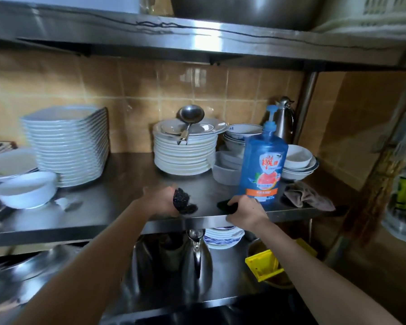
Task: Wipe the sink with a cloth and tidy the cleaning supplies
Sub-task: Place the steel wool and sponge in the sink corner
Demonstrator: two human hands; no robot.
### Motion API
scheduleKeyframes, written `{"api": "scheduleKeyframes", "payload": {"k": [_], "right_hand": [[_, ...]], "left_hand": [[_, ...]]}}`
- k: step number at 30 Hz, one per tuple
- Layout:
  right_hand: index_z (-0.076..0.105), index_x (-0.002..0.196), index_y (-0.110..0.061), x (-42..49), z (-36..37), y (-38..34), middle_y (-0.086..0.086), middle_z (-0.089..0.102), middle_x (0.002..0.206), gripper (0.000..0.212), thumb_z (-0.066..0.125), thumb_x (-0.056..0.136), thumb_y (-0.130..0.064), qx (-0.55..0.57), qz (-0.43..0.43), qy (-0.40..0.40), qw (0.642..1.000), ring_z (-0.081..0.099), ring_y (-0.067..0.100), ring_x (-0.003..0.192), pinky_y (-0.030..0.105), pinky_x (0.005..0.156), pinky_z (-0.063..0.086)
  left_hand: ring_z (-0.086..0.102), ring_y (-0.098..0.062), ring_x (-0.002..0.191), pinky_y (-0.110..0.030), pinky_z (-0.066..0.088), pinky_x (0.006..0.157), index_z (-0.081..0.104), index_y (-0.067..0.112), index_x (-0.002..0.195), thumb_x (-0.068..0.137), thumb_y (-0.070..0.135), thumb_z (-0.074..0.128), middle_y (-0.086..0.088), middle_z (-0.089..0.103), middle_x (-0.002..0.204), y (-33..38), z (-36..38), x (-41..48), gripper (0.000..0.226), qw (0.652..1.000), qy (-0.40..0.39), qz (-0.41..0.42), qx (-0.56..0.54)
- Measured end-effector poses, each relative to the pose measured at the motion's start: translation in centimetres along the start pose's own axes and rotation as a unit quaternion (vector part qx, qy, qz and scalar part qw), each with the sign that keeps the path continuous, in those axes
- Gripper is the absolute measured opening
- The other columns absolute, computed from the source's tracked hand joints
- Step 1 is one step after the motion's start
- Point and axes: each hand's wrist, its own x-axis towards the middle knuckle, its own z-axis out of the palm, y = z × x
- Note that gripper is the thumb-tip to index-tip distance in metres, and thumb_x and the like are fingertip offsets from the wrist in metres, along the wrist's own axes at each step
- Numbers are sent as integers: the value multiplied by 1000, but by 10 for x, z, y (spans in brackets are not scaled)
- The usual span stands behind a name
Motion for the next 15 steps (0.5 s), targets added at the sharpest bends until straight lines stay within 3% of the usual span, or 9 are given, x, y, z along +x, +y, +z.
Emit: {"api": "scheduleKeyframes", "payload": {"k": [6, 15], "right_hand": [[66, 112, -30, 19, 12, -22, 2, 68, 114, 45, 66, 68, -30, 15, -7, 4, 1000, 58, 28, 109, 30, 90, 47], [67, 110, -29, 47, 34, -34, 4, 67, 111, 42, 66, 69, -32, 15, 12, 21, 1000, 56, 32, 109, 32, 88, 47]], "left_hand": [[50, -26, 114, -55, 29, 97, 50, 23, 114, 64, 37, 66, 1, 58, 116, -23, 4, 7, 54, 999, -19, -24, 25], [48, -26, 109, -55, 27, 96, 40, 26, 116, 59, 43, 67, 2, 51, 117, -65, 18, 31, 66, 998, -35, -50, 15]]}}
